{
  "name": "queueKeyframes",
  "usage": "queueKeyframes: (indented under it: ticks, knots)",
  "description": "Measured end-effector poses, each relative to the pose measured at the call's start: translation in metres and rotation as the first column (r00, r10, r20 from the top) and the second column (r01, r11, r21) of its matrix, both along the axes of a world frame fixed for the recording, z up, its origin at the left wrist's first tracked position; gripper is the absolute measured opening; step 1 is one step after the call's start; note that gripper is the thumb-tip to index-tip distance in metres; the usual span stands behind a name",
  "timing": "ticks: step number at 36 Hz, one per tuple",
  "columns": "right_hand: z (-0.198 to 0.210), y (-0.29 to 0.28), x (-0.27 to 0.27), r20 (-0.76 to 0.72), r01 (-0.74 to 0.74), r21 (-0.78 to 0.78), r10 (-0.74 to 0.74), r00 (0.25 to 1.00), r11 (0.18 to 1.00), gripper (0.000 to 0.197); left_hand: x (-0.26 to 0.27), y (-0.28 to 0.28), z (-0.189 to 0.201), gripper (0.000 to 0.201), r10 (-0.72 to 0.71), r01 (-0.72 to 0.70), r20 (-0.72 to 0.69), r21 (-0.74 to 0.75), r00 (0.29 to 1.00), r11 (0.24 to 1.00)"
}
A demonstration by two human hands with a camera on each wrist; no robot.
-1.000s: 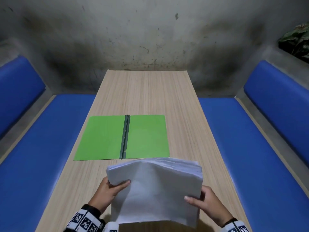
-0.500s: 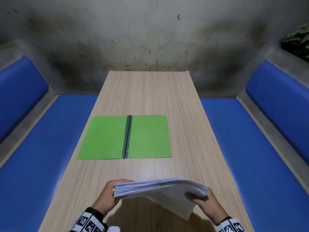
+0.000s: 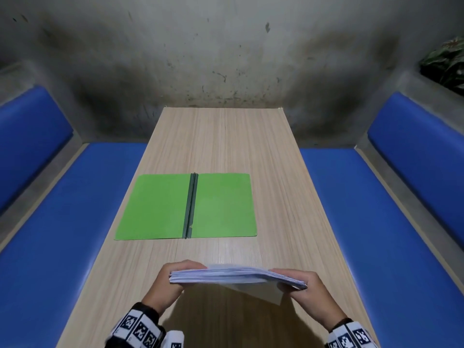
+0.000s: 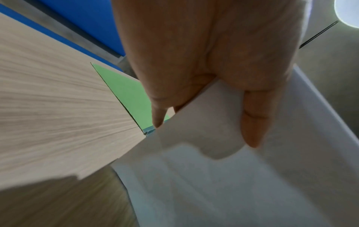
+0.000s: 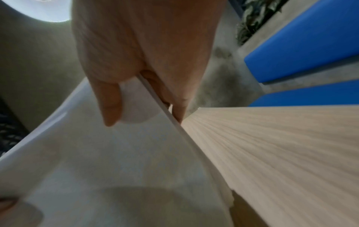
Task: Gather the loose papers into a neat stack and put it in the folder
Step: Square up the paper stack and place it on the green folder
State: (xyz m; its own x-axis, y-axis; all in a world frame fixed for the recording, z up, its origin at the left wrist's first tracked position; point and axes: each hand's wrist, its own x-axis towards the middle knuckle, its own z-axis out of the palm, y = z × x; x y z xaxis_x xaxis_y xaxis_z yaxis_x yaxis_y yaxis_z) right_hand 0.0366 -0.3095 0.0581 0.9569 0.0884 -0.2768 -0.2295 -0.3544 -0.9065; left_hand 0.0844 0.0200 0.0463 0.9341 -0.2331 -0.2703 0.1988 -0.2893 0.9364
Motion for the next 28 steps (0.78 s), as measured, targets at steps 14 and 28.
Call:
queueKeyframes:
  ticks: [14, 28]
  knots:
    - [0.06, 0.006, 0.015, -0.039, -0.392, -0.374, 0.408, 0.912, 0.84, 0.023, 0.037, -0.02, 0.079, 0.006, -0.261, 0.259, 0.105, 0.029, 0.96, 0.965]
    - [0.017, -0.006, -0.007, -0.161, -0.002, 0.145, 0.026, 0.987, 0.989, 0.022, -0.004, -0.022, 0.049, 0.109, 0.266, -0.305, 0.153, 0.365, 0.952, 0.88]
